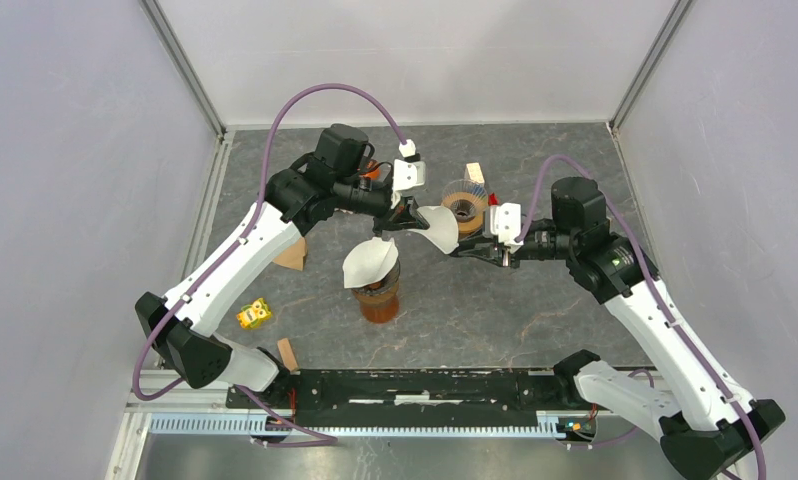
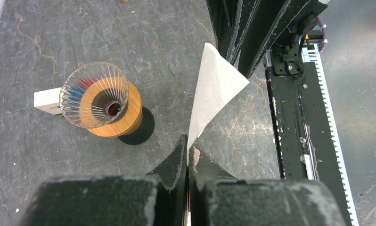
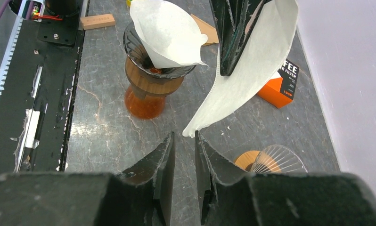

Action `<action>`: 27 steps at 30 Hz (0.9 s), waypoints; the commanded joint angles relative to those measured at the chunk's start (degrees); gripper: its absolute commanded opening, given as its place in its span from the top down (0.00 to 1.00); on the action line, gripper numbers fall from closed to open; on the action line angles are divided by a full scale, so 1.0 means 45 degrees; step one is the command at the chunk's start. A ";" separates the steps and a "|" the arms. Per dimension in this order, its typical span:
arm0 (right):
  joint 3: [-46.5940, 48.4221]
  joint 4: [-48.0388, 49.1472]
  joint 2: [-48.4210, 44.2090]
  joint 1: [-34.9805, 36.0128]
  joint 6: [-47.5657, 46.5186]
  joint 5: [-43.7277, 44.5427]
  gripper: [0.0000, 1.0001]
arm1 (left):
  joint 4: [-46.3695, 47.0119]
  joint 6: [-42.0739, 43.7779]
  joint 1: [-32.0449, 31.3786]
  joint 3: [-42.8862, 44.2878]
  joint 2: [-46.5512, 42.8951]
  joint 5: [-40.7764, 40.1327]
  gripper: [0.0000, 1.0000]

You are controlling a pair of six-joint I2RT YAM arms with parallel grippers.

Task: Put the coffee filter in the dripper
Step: Place the coffee filter in the coffee dripper.

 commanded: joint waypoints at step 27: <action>0.0073 0.1316 0.0709 -0.0049 0.1374 -0.1097 0.67 | 0.0979 -0.0789 -0.0315 -0.0425 0.0097 0.0052 0.98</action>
